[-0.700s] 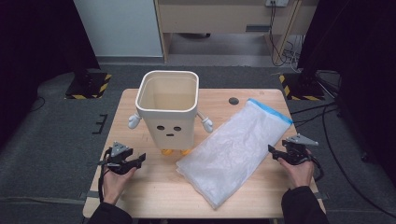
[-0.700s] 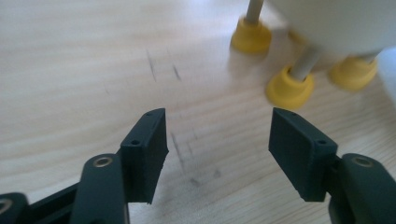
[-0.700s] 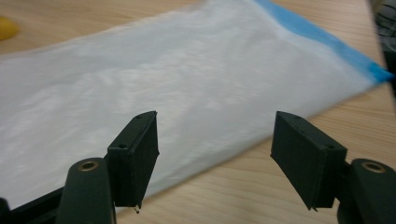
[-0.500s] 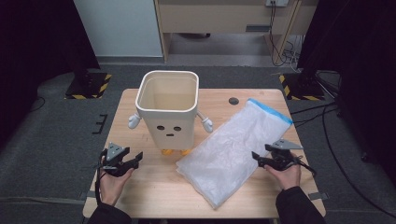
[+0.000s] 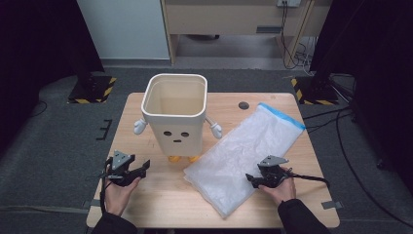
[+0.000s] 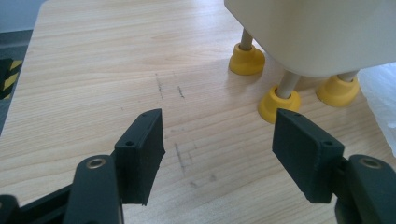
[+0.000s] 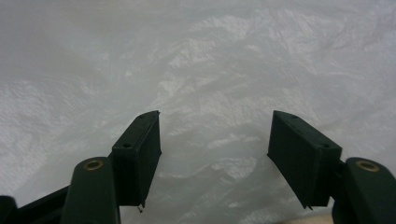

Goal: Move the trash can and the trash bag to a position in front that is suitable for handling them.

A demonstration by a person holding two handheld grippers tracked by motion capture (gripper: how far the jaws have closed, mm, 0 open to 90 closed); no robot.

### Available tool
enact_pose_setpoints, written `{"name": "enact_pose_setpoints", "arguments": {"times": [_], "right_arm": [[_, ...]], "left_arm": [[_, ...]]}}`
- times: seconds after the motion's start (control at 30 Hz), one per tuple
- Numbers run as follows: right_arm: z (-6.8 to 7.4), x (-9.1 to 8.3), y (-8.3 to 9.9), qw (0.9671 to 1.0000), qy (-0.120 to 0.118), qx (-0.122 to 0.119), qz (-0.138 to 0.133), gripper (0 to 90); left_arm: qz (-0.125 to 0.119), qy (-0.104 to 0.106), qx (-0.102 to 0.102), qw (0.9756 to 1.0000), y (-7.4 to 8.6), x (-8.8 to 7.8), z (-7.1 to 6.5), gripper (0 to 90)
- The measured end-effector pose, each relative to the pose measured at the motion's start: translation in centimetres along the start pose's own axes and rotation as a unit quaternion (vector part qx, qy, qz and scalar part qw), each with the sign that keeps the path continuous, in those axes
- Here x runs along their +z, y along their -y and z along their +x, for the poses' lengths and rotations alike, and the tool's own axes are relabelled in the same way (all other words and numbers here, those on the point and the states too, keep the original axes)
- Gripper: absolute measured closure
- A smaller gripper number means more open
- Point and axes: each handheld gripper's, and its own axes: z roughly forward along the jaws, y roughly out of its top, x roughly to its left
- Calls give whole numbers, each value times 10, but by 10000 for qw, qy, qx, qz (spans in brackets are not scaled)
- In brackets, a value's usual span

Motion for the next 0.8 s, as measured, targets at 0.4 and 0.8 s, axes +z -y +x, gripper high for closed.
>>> {"name": "enact_pose_setpoints", "arguments": {"times": [0.4,0.8], "right_arm": [[-48,-13,17,9998,43,104,185,353],[-89,-40,25,9952,544,765,-269,356]], "left_arm": [[-66,-7,15,10000,-1,-2,1,330],[-292,-176,5,9994,-5,-8,5,352]]}}
